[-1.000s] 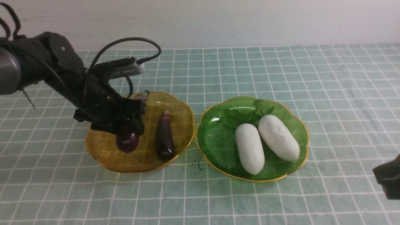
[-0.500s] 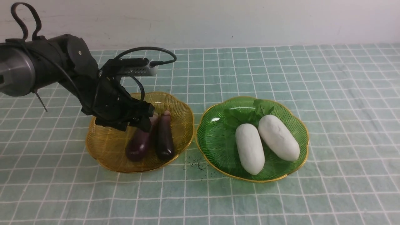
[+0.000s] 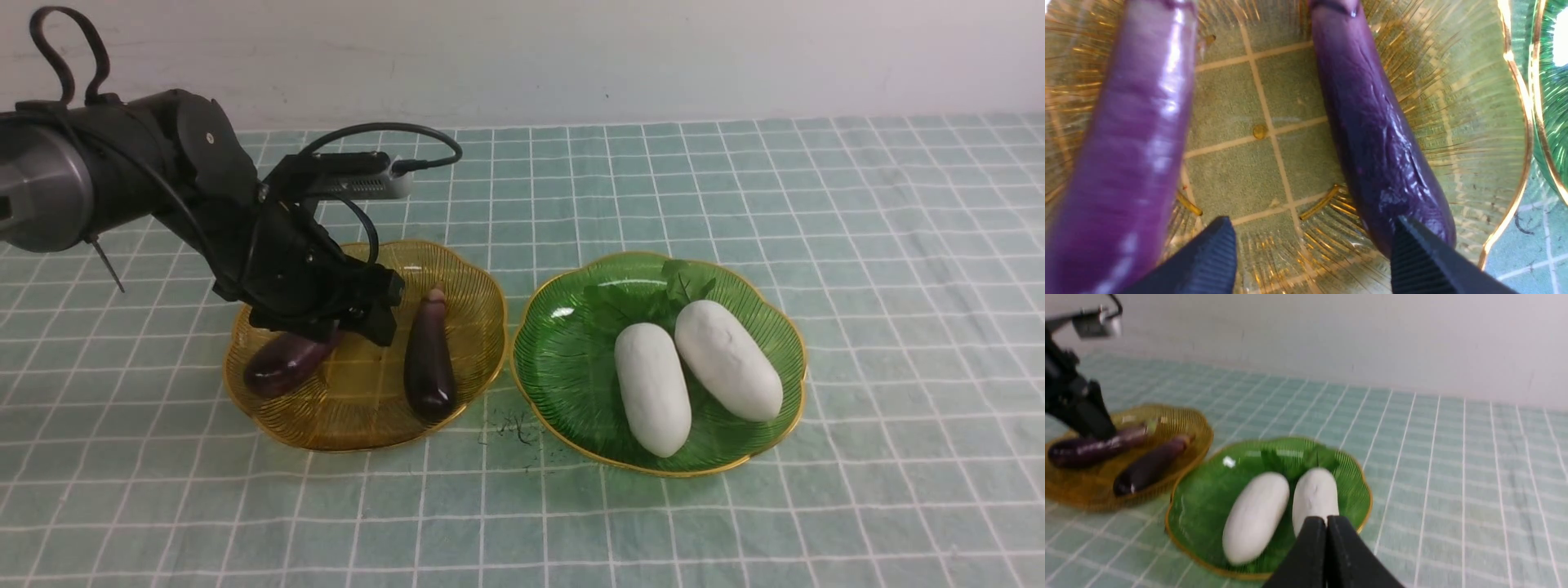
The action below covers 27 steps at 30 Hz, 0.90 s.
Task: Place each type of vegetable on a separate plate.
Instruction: Use the left arm to grab an eggplant and put it into the left plate
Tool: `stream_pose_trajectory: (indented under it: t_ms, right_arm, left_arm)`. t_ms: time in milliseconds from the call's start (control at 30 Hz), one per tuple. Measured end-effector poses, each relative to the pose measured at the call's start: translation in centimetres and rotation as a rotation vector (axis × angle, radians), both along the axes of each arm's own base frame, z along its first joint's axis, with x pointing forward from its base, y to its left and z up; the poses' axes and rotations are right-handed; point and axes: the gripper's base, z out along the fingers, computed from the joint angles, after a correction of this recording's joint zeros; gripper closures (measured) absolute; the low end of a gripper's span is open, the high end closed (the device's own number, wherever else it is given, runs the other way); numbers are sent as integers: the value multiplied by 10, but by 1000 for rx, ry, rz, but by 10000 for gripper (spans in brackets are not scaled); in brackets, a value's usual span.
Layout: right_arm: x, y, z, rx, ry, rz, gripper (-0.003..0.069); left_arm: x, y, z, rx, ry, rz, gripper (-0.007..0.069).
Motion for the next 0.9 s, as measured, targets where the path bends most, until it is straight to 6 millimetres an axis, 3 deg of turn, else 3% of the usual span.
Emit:
stream_pose_trajectory:
  t_ms: [133, 433, 500, 700, 900]
  right_arm:
    - [6, 0, -6, 42, -138, -22, 674]
    - [7, 0, -8, 45, -154, -25, 674]
    - [7, 0, -10, 42, -141, -24, 674]
    - [7, 0, -10, 39, -131, -23, 674]
    - [5, -1, -18, 39, -131, -23, 674]
  left_arm:
    - [0, 0, 0, 0, 0, 0, 166]
    - [0, 0, 0, 0, 0, 1, 195]
    - [0, 0, 0, 0, 2, 0, 265]
    - [-2, 0, -1, 3, 24, -7, 587]
    - [-2, 0, -1, 5, 24, -7, 632]
